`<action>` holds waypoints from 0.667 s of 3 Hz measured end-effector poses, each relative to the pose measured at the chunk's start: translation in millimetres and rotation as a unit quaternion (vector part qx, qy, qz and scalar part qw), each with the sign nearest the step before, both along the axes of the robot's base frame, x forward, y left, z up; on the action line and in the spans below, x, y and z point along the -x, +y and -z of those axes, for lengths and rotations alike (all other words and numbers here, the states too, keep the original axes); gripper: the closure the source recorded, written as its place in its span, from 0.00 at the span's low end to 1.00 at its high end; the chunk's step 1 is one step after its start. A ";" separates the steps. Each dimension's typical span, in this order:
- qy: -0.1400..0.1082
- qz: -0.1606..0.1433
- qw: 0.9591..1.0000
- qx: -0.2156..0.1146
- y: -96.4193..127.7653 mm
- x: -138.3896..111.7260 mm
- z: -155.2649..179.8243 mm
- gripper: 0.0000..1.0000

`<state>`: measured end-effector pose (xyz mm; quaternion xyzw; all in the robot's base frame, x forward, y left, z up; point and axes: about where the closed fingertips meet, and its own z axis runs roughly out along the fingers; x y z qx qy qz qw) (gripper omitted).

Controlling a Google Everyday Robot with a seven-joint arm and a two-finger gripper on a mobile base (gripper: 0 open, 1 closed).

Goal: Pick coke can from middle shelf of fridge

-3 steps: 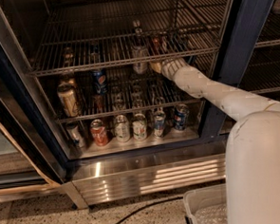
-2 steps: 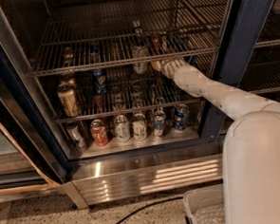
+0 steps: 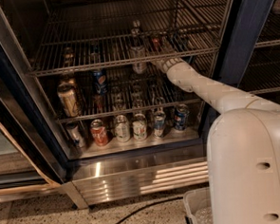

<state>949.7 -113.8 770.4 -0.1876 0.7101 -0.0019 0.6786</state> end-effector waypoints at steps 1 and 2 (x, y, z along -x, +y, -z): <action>-0.011 0.011 1.000 0.005 1.0 -11.4 -2.7 0.41; -0.023 0.031 0.999 0.013 -10.4 -21.7 -5.4 0.39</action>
Offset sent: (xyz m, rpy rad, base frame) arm 0.0258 -0.0166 0.0069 -0.0225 -0.0503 -0.0873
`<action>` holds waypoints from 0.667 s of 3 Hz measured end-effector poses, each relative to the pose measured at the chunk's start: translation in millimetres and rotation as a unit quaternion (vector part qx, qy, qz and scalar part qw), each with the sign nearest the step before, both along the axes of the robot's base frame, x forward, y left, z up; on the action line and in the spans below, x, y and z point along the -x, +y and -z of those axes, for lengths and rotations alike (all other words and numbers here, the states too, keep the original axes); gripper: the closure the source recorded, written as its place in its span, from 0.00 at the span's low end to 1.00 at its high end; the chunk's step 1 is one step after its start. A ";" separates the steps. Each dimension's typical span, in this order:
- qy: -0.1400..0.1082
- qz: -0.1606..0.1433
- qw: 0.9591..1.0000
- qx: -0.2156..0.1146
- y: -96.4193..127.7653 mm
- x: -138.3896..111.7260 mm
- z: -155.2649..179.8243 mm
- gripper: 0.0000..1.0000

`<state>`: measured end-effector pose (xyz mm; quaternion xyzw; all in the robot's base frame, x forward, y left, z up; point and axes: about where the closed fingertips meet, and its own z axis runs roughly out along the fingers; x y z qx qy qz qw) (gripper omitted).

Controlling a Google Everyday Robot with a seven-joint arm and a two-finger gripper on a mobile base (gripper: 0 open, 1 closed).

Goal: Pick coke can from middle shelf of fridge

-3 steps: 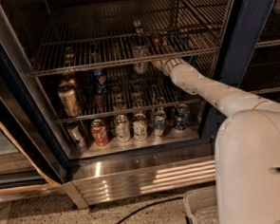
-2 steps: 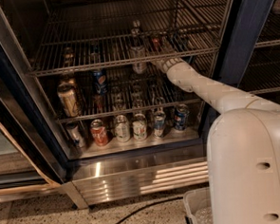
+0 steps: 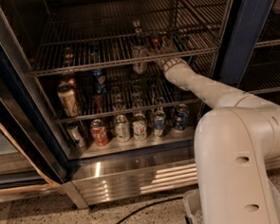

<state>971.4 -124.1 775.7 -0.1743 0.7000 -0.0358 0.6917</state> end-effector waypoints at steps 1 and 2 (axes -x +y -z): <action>0.000 0.000 1.000 0.000 0.0 0.0 0.0 0.40; 0.000 0.000 1.000 0.000 0.1 0.0 0.0 0.34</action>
Offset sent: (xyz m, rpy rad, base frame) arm 0.0000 0.0000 0.0000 0.0000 0.0000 0.0000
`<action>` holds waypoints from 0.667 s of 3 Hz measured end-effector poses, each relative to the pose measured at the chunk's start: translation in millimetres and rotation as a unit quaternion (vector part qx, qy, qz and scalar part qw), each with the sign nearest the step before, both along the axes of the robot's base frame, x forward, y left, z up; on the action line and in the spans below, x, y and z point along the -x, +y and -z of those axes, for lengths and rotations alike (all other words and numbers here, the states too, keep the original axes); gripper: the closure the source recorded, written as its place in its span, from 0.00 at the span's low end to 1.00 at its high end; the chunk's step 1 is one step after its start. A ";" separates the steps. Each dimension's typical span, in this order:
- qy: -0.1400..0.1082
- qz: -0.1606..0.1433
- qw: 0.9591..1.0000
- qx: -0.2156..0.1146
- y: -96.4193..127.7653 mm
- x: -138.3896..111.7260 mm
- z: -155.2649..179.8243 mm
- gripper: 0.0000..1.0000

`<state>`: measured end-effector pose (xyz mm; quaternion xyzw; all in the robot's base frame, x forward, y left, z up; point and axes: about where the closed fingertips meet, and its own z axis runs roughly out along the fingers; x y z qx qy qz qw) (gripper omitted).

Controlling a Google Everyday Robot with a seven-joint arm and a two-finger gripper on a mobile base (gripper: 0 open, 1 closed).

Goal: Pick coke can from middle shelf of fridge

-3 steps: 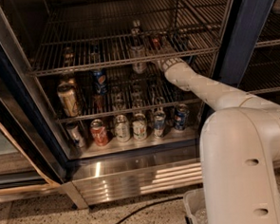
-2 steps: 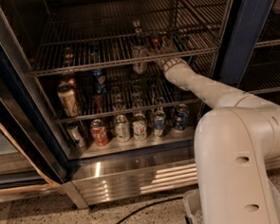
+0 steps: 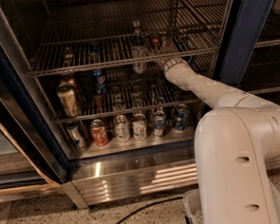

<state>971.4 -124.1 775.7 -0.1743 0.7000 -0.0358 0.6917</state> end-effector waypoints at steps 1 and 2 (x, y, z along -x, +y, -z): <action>0.000 0.000 1.000 0.000 0.0 0.0 0.0 0.45; 0.000 0.000 1.000 0.000 0.2 -0.1 0.0 0.47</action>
Offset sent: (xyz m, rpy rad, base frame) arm 0.0000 0.0000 0.0000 0.0000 0.0000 0.0000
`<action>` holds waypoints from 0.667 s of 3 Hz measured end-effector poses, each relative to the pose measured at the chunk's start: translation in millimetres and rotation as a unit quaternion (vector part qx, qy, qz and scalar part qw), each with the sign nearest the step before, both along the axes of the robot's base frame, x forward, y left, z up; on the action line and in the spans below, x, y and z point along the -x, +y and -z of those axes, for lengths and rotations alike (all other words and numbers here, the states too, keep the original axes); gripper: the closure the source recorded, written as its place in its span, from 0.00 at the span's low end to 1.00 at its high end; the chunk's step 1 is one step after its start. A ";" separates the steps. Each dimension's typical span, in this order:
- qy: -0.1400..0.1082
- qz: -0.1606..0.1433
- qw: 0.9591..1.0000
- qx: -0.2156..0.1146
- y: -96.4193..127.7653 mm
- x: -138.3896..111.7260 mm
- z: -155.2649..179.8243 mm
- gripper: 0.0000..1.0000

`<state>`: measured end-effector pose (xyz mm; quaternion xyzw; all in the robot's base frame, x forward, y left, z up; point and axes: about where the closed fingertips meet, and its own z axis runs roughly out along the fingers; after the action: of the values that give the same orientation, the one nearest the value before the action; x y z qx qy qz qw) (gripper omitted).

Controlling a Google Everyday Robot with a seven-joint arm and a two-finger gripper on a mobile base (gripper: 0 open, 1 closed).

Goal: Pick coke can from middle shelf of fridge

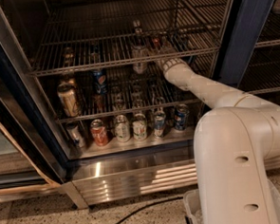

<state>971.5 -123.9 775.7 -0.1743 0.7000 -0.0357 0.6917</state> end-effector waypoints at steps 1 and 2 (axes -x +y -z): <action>-0.001 -0.002 1.000 -0.001 4.6 -7.2 -0.5 0.46; -0.004 0.003 1.000 0.000 6.0 -17.6 -2.0 0.45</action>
Offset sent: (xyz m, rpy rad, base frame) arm 0.0306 0.0032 0.0053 -0.0054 -0.0167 -0.0227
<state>989.1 -117.9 777.7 -0.1720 0.6978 -0.0388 0.6943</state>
